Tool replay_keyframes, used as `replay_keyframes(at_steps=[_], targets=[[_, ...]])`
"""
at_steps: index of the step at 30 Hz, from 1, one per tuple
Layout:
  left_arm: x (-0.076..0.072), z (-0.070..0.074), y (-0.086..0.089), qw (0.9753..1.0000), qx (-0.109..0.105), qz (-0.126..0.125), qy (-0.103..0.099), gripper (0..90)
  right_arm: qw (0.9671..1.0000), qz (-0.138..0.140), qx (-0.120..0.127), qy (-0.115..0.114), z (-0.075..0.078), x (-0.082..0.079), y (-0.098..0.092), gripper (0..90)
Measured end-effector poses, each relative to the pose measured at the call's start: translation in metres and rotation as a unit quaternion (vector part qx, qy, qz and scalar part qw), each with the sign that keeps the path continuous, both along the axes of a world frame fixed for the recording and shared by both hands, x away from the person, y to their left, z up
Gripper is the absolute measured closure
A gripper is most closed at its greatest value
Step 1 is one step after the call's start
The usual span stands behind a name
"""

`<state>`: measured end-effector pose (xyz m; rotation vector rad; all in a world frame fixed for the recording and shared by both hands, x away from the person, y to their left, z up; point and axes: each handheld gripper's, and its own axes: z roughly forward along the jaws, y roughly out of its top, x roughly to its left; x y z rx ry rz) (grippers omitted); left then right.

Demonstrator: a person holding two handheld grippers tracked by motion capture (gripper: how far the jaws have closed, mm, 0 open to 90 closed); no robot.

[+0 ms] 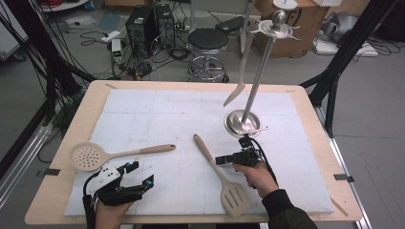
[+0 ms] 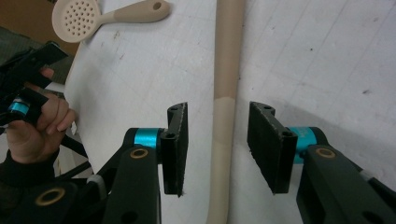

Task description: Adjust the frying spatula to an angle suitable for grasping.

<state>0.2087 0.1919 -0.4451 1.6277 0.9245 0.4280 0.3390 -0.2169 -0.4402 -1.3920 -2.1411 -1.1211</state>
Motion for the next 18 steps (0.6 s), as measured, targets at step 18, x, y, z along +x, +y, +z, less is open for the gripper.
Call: replay_keyframes(at_steps=[18], targets=[[0.0017, -0.0003, -0.0017, 1.0000, 0.001, -0.001, 0.000, 22.6, 0.9997, 0.013, -0.019, 0.002, -0.0022, -0.0051, 0.0051, 57.7]])
